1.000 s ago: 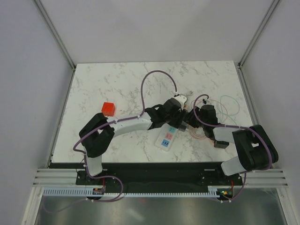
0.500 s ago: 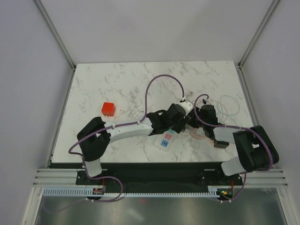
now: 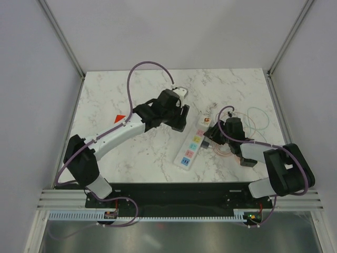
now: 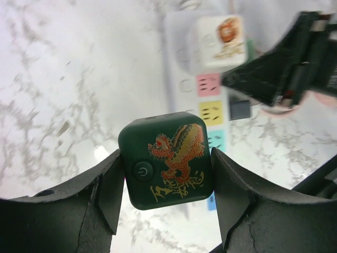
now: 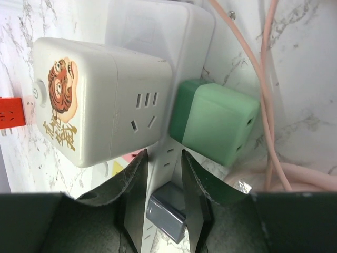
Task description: Pull the plug off the socket
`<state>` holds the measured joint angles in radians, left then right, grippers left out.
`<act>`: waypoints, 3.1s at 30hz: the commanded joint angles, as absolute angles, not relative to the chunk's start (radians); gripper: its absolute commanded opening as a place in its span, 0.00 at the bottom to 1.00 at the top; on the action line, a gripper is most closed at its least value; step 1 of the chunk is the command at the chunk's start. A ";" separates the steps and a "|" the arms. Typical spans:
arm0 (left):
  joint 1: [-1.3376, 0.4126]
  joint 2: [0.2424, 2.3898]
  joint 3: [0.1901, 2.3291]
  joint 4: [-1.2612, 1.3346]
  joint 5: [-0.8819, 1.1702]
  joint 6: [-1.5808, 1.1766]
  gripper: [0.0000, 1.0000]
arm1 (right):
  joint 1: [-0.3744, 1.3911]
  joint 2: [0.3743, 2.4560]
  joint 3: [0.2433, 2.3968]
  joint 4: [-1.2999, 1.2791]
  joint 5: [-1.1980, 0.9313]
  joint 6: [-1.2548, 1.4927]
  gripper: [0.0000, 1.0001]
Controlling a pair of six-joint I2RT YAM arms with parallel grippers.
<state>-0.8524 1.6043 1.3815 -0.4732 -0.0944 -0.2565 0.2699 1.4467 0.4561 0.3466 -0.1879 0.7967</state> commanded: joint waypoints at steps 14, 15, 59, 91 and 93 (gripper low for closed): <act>-0.405 1.713 1.442 -0.897 0.008 -0.066 0.02 | 0.268 1.408 0.442 0.212 -0.126 0.715 0.41; -0.399 1.730 1.472 -0.913 0.003 -0.052 0.02 | 0.268 1.407 0.440 0.210 -0.124 0.715 0.40; -0.296 1.933 1.710 -0.977 -0.120 -0.055 1.00 | 0.268 1.459 0.434 0.271 -0.166 0.713 0.41; -0.850 1.899 1.674 -0.523 -0.129 -0.230 0.94 | 0.252 1.015 0.635 -0.213 0.080 0.566 0.49; -0.868 1.922 1.696 -0.502 -0.143 -0.251 0.93 | 0.233 1.038 0.649 -0.210 0.066 0.558 0.49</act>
<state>-0.8425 1.8915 1.6402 -0.6010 -0.1032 -0.1837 0.2550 1.0210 0.6060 -0.1650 0.0456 0.5949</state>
